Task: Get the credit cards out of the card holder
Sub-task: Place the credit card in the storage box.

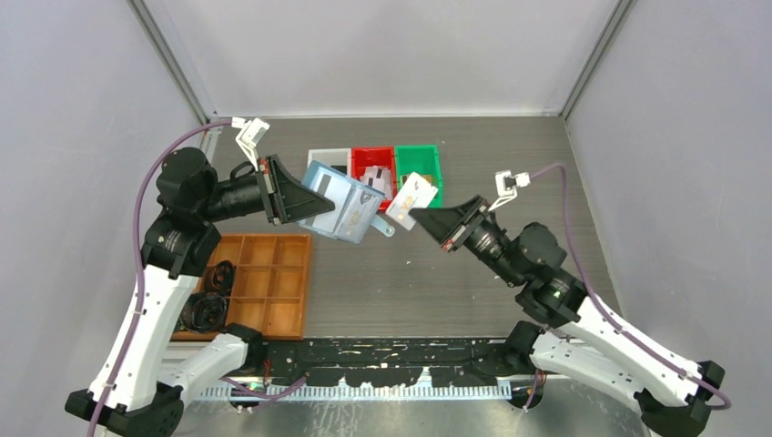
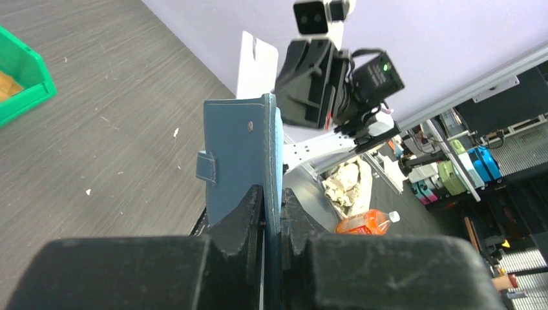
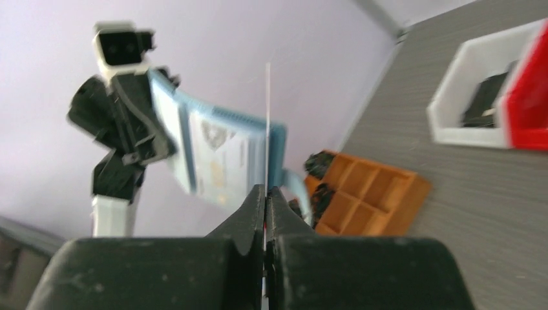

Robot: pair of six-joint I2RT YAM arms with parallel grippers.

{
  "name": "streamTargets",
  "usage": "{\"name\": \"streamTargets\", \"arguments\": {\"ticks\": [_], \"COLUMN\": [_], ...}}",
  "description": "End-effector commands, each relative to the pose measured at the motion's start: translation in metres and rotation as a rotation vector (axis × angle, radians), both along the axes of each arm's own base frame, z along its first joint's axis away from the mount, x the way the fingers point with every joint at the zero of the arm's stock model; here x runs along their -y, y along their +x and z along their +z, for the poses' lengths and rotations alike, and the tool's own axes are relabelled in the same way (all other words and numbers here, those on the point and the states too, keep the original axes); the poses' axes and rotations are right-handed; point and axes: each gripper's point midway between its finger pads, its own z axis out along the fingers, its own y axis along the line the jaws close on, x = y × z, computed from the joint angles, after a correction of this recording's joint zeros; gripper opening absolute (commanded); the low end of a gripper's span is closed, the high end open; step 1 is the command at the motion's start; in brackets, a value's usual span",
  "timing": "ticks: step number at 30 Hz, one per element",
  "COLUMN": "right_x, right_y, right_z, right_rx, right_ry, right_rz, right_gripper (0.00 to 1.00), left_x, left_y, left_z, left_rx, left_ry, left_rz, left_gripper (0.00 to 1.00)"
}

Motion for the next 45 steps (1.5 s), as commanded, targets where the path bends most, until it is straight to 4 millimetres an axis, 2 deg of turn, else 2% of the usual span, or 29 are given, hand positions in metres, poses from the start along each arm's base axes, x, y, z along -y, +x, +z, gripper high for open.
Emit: {"name": "streamTargets", "arguments": {"ticks": [1, 4, 6, 8, 9, 13, 14, 15, 17, 20, 21, 26, 31, 35, 40, 42, 45], "right_x": [0.030, 0.022, 0.008, 0.000, -0.004, -0.024, -0.030, -0.035, -0.047, -0.058, -0.061, -0.076, -0.083, -0.084, -0.087, -0.086, -0.088], "right_y": [0.033, 0.071, 0.094, 0.127, 0.147, 0.201, 0.213, 0.223, 0.243, 0.270, 0.276, 0.302, 0.318, 0.317, 0.305, 0.302, 0.298], "right_z": [0.009, -0.003, -0.011, -0.024, -0.037, -0.073, -0.071, -0.092, -0.100, -0.130, -0.143, -0.182, -0.204, -0.225, -0.253, -0.259, -0.253], "right_rx": [0.009, -0.058, -0.114, -0.181, -0.215, -0.257, -0.251, -0.289, -0.293, -0.324, -0.349, -0.407, -0.426, -0.461, -0.489, -0.496, -0.472], "right_ry": [-0.190, -0.318, -0.360, -0.395, -0.436, -0.615, -0.644, -0.686, -0.714, -0.775, -0.804, -0.862, -0.898, -0.917, -0.966, -0.984, -0.987], "right_rz": [-0.175, -0.188, -0.125, -0.112, -0.114, -0.100, -0.096, -0.081, -0.063, -0.057, -0.049, -0.018, -0.014, -0.005, -0.001, -0.020, -0.045], "right_gripper": [0.00, 0.01, 0.01, 0.01, 0.00, 0.01, 0.01, 0.01, 0.01, 0.01, 0.01, 0.01, 0.01, 0.01, 0.01, 0.07, 0.28], "left_x": [-0.003, -0.005, -0.007, -0.009, -0.009, -0.011, -0.012, -0.012, -0.013, -0.015, -0.015, -0.018, -0.019, -0.020, -0.019, -0.019, -0.018], "left_y": [-0.026, -0.036, -0.042, -0.047, -0.049, -0.054, -0.056, -0.058, -0.061, -0.067, -0.068, -0.073, -0.076, -0.076, -0.074, -0.073, -0.071], "left_z": [0.026, 0.030, 0.031, 0.031, 0.030, 0.030, 0.031, 0.032, 0.035, 0.042, 0.043, 0.044, 0.045, 0.046, 0.048, 0.049, 0.051], "left_rx": [0.154, 0.200, 0.219, 0.231, 0.231, 0.243, 0.248, 0.250, 0.262, 0.294, 0.299, 0.310, 0.316, 0.327, 0.323, 0.323, 0.322], "left_ry": [-0.031, -0.033, -0.029, -0.023, -0.020, -0.022, -0.023, -0.023, -0.028, -0.037, -0.038, -0.038, -0.036, -0.032, -0.039, -0.043, -0.049], "left_rz": [-0.071, -0.097, -0.101, -0.110, -0.111, -0.111, -0.112, -0.112, -0.117, -0.115, -0.114, -0.108, -0.104, -0.098, -0.093, -0.092, -0.086], "left_gripper": [0.00, 0.00, 0.00, 0.00, 0.00, 0.00, 0.00, 0.00, 0.00, 0.00, 0.00, 0.00, 0.00, 0.00, 0.00, 0.00, 0.00]}}
